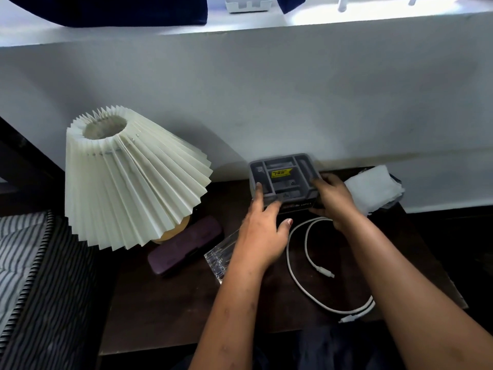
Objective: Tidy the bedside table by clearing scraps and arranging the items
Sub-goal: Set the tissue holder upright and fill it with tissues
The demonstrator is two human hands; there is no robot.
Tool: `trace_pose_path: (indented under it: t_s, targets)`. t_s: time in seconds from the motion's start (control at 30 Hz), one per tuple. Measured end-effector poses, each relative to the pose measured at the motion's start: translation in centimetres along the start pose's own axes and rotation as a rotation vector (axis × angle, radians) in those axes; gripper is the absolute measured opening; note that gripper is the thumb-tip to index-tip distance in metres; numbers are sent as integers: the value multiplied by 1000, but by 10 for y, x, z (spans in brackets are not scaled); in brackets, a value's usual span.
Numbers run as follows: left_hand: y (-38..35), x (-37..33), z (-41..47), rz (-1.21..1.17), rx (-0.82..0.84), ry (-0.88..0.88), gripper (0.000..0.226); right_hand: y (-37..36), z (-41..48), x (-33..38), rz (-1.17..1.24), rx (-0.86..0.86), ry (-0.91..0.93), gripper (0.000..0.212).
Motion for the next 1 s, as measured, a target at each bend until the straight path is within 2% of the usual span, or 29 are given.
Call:
trace_pose_path:
  t_s: [0.17,0.43,0.63,1.0]
  targets:
    - [-2,2,6,58,-5,68,49,6,-1,1,59,-69,73,22]
    - [-1,11,13,209,-47,116,60,-4,-8,7,28,-36,186,44]
    - [-1,21,14,228,-40,141,65,-5,-17,11,-78,-48,307,44]
    - [5,27,21,231,-59,155,71,-14,-16,11,-186,-79,398,46]
Point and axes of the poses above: each hand's wrist, its own z-axis towards the middle knuckle, its own y-axis out of the back of the hand, x = y × z, the point moved 8 cm from there along z, towards the middle knuckle, and after that the axes turned 3 degrees about -x, right-handed, at the moved point
